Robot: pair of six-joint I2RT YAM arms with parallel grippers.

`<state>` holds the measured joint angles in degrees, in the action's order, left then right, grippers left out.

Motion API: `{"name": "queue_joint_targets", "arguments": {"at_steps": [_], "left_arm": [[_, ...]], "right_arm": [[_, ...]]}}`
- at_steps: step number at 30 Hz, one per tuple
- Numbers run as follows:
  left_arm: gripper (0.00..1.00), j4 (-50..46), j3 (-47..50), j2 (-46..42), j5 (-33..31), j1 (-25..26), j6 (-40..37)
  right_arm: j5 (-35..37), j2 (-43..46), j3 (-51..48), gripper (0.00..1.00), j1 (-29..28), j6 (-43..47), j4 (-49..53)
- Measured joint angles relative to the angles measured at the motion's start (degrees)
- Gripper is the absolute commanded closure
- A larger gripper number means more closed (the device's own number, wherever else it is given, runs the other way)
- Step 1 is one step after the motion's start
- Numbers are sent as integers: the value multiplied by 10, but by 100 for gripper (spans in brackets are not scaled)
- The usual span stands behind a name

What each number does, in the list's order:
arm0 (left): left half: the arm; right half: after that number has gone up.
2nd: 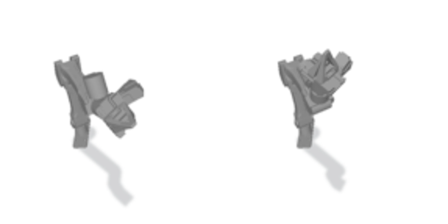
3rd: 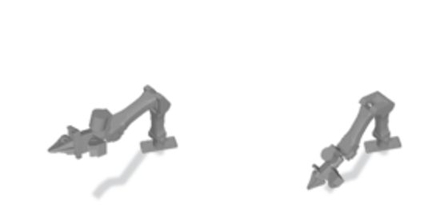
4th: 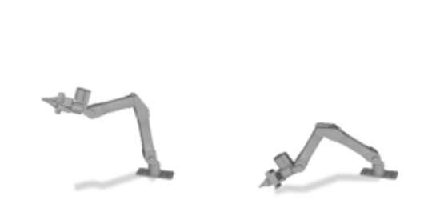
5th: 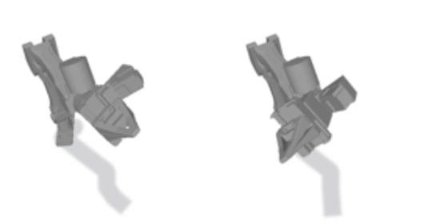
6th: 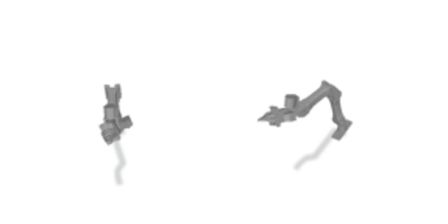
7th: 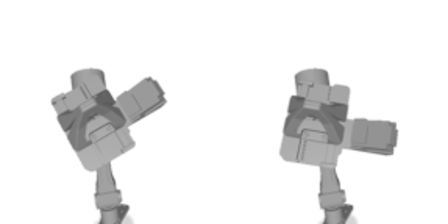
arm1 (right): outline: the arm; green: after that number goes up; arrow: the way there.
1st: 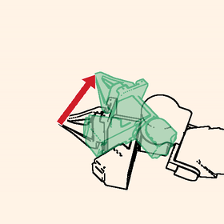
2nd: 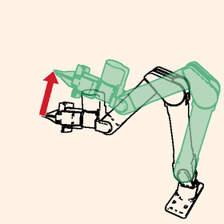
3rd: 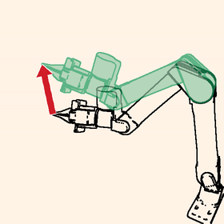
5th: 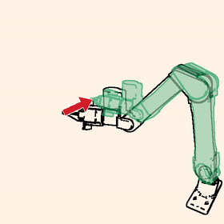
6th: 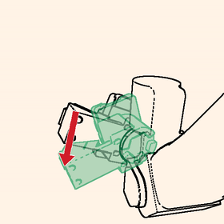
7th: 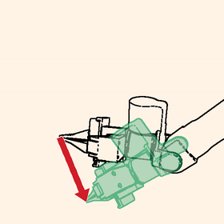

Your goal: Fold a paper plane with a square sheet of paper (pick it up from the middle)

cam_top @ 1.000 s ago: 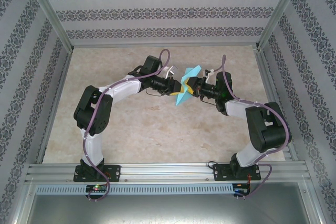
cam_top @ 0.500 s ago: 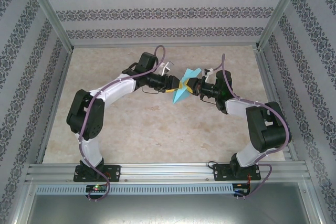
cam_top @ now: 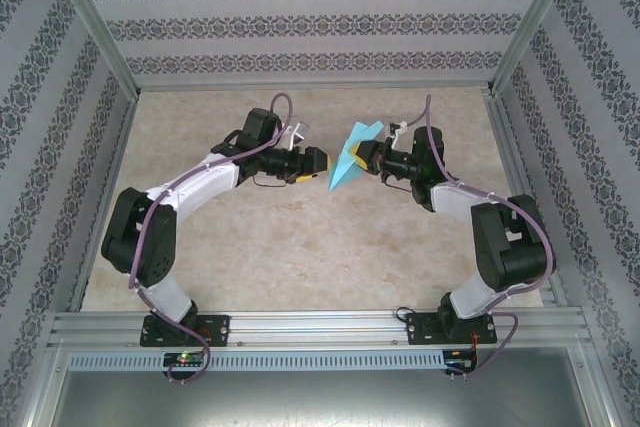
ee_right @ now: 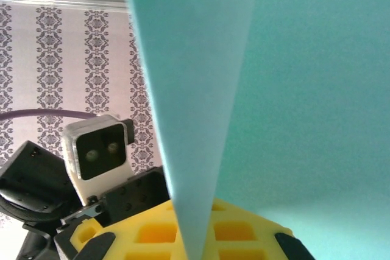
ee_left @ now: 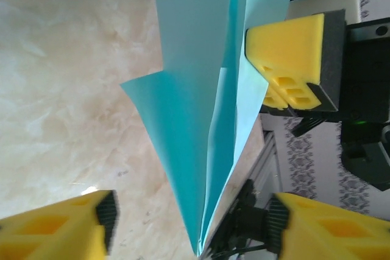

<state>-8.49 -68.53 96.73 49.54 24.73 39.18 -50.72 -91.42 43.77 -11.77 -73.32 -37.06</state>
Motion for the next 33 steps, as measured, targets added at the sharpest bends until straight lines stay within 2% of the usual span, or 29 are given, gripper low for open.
{"name": "queue_joint_targets", "arguments": {"at_steps": [6,13,23,28,33], "left_arm": [[22,98,27,0,26,0,73],[23,151,24,9,47,10,109],[24,147,-10,36,64,19,104],[23,80,-28,37,44,19,50],[25,50,-29,38,39,19,28]], "right_arm": [[-3,8,10,92,-1,-3,0],[-3,10,19,92,-13,-8,0],[-3,10,24,92,-19,-16,0],[-3,10,24,92,-19,-16,2],[-4,12,26,93,-19,-16,9]]}}
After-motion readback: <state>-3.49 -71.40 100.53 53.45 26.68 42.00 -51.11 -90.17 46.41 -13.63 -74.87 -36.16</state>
